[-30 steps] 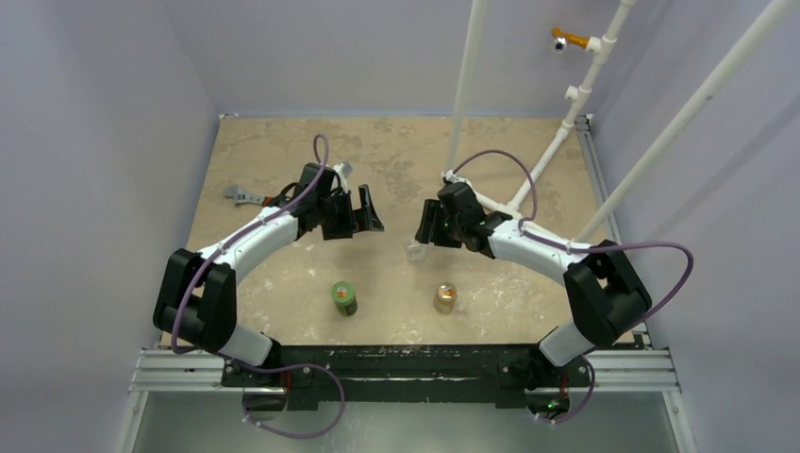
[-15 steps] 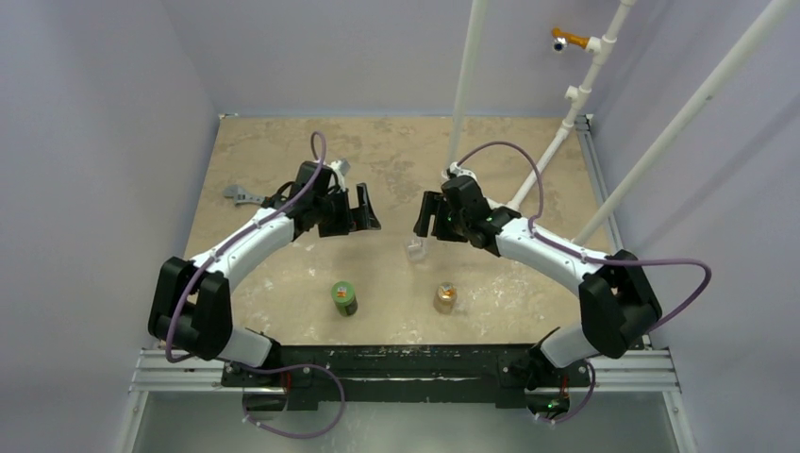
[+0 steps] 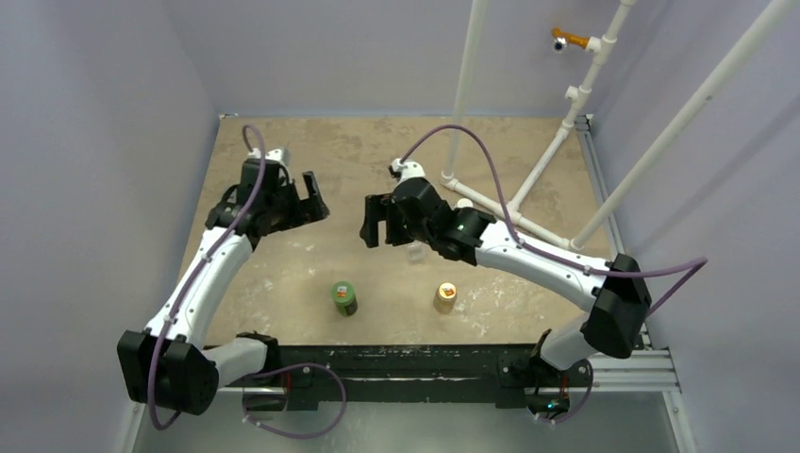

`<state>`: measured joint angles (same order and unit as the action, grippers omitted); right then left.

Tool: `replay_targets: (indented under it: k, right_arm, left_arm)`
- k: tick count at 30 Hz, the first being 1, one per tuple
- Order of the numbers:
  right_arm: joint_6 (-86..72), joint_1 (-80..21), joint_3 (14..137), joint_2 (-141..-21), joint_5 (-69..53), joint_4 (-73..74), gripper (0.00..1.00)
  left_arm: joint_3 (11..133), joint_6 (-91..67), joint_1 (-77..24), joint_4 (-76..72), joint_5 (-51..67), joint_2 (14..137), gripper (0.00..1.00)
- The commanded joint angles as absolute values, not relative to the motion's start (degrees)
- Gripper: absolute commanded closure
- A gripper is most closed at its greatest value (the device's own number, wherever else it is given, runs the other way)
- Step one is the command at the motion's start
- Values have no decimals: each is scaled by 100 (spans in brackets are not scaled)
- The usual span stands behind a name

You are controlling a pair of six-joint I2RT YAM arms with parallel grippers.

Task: Sort the pills into containers
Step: Unscrew the lid of the pill bottle.

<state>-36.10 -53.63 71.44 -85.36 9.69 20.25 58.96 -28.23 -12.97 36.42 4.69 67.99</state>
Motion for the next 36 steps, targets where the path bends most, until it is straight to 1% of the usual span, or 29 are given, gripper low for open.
replay_targets:
  k: [1, 4, 12, 17, 22, 24, 30, 36]
  right_arm:
    - [-3229, -5910, 7733, -9001, 977, 2198, 14]
    - [-3054, -6288, 8031, -9336, 1024, 2264, 9]
    - [-2584, -6997, 8894, -10307, 1434, 2850, 3]
    - [-2530, -7171, 9166, -10663, 1538, 3030, 2]
    - [-2509, -7315, 9212, -10912, 1663, 3165, 3]
    - [-2541, -7357, 9192, -10994, 1756, 3219, 5]
    - [-2654, -7375, 9079, -11158, 1790, 3163, 18]
    - [-2671, -7374, 9091, -11303, 1784, 3182, 34]
  left_arm:
    - [6106, -2664, -601, 4270, 31, 6303, 0]
    - [6130, -2767, -218, 4380, 176, 6206, 0]
    - [5987, -2993, 150, 4485, 464, 6127, 0]
    - [5985, -2984, 267, 4475, 501, 6119, 0]
    - [5923, -2974, 290, 4373, 474, 6074, 0]
    - [5853, -2987, 303, 4315, 408, 6014, 0]
    - [5786, -3042, 310, 4281, 321, 6033, 0]
    - [5698, -3099, 311, 4195, 379, 6074, 0]
